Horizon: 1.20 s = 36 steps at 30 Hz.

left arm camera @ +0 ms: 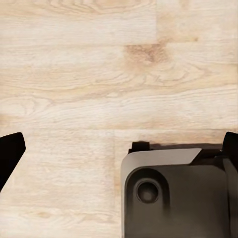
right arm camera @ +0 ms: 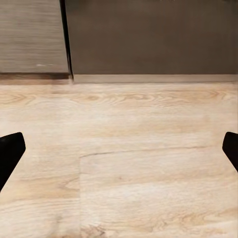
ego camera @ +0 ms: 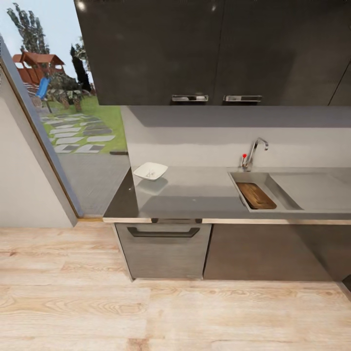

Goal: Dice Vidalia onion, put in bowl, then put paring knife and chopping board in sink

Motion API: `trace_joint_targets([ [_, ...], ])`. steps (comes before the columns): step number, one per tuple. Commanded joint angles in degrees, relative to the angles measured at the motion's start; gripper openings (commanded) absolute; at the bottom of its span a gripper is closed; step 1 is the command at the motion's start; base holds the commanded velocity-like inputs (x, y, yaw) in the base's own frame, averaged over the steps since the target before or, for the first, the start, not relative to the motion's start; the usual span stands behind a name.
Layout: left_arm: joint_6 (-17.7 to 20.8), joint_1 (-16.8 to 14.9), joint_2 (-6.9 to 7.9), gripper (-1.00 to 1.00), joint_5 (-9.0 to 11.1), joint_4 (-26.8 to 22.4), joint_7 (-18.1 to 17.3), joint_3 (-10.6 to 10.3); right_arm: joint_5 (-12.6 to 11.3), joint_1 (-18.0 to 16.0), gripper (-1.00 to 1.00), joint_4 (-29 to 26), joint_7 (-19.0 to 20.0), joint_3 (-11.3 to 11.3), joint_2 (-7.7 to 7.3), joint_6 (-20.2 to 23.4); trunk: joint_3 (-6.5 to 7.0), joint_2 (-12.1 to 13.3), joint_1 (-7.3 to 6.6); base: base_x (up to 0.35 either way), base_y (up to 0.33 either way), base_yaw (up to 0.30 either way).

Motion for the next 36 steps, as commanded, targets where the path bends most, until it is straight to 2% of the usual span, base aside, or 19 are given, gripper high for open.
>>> trace_joint_targets([
  [1, -0.19, -0.02, 0.03, 1.00, 0.56, 0.02, 0.21, -0.49, 0.62, -0.04, 1.00, -0.01, -0.53, -0.17, 0.02, -0.07, -0.03, -0.11, 0.03, 0.000, 0.000, 0.000],
  [26, -0.14, -0.04, -0.01, 1.00, 0.79, 0.42, 0.21, -0.45, 0.53, -0.04, 1.00, 0.05, -0.53, -0.36, -0.16, 0.02, 2.21, -0.11, 0.03, 0.000, 0.000, 0.000],
  [30, -0.13, -0.03, 0.05, 1.00, 0.79, 3.25, 0.25, -0.44, 0.42, -0.04, 1.00, 0.16, -0.76, -0.45, -0.62, 0.45, 2.42, -0.11, 0.03, 0.000, 0.000, 0.000],
  [32, -0.11, -0.01, 0.30, 1.00, 0.77, 5.57, 0.28, -0.41, -0.06, -0.04, 1.00, 0.82, -0.88, -0.46, -1.03, 1.74, 2.45, -0.11, 0.03, 0.000, 0.000, 0.000],
  [36, -0.15, 0.00, 2.52, 1.00, 0.85, 9.84, 0.30, -0.46, -0.91, -0.04, 1.00, 4.43, -0.89, -0.62, -3.38, 10.88, 2.46, -0.11, 0.03, 0.000, 0.000, 0.000],
])
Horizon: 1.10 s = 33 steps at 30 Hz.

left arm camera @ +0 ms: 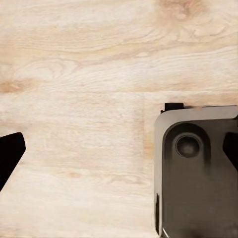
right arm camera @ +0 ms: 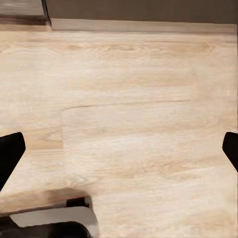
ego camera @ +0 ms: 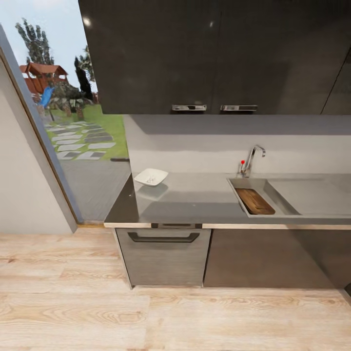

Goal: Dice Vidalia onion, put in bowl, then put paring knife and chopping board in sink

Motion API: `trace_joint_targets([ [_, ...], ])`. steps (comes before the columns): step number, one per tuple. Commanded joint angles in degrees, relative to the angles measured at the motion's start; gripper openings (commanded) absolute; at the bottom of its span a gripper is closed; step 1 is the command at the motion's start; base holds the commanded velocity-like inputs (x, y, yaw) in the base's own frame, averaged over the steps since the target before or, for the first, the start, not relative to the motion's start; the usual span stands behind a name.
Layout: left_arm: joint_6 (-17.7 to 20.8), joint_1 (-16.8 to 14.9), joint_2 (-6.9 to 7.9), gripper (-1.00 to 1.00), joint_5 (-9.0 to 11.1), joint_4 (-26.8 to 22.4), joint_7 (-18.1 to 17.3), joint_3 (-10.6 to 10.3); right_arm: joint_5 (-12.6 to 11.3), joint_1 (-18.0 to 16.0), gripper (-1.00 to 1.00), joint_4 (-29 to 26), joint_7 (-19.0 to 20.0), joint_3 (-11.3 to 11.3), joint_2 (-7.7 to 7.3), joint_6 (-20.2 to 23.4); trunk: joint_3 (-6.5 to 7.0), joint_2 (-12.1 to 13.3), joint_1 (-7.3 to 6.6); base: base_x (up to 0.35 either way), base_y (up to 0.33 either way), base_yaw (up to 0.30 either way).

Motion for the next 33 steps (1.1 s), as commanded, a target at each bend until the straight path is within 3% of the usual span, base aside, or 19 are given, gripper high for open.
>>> trace_joint_targets([
  [1, -0.11, -0.04, 0.18, 1.00, 0.51, 1.96, 0.12, -0.59, 0.63, -0.06, 1.00, 0.43, -0.42, -0.14, -0.42, 2.56, -0.11, -0.12, 0.03, 0.000, 0.000, 0.000],
  [4, 0.41, 0.01, 0.36, 1.00, 0.60, 4.32, 0.23, -0.57, 0.51, -0.06, 1.00, 0.88, -0.33, -0.22, -0.89, 12.93, -0.11, -0.12, 0.03, 0.000, 0.000, 0.000],
  [6, 2.16, 0.14, 0.19, 1.00, 0.75, 4.89, 0.28, -0.53, -0.95, -0.06, 1.00, 0.85, -0.32, -1.25, -0.98, 21.90, -0.11, -0.12, 0.03, 0.000, 0.000, 0.000],
  [10, 9.31, 0.21, -1.10, 1.00, 0.96, 5.08, 0.25, -0.51, -5.83, -0.06, 1.00, 0.83, -0.35, -3.91, -1.01, 27.49, -0.11, -0.12, 0.03, 0.000, 0.000, 0.000],
  [11, 12.79, 0.22, -1.91, 1.00, 0.95, 5.08, 0.23, -0.51, -6.70, -0.06, 1.00, 0.66, -0.31, -4.35, -1.03, 28.15, -0.11, -0.12, 0.03, 0.000, 0.000, 0.000],
  [15, 16.89, 0.23, -3.21, 1.00, 0.96, 5.14, 0.39, -0.42, -7.37, -0.06, 1.00, -0.18, -0.22, -4.81, -1.33, 28.33, -0.11, -0.12, 0.03, 0.000, 0.000, 0.000],
  [18, 17.44, 0.23, -3.27, 1.00, 0.93, 5.09, 0.24, -0.41, -7.68, -0.06, 1.00, -1.05, -0.01, -4.98, -1.11, 27.46, -0.11, -0.12, 0.03, 0.000, 0.000, 0.000],
  [21, 17.37, 0.25, -3.46, 1.00, 0.80, 4.66, 0.14, -0.27, -7.79, -0.06, 1.00, -1.24, 0.09, -4.87, 0.96, 26.48, -0.11, -0.12, 0.03, 0.000, 0.000, 0.000],
  [25, 16.91, 0.29, -3.20, 1.00, 0.58, 3.51, 0.11, -0.37, -7.81, -0.06, 1.00, -0.90, 0.10, -4.75, 2.56, 26.18, -0.11, -0.12, 0.03, 0.000, 0.000, 0.000],
  [28, 16.81, 0.27, -2.82, 1.00, 0.80, 3.41, 0.09, -0.27, -7.81, -0.06, 1.00, -1.11, 0.11, -4.84, 2.79, 26.11, -0.11, -0.12, 0.03, 0.000, 0.000, 0.000],
  [33, 16.61, 0.27, -4.09, 1.00, 0.63, 3.78, -0.34, 0.09, -7.74, -0.06, 1.00, -1.42, 0.13, -4.90, 2.60, 26.02, -0.11, -0.12, 0.03, 0.000, 0.000, 0.000],
])
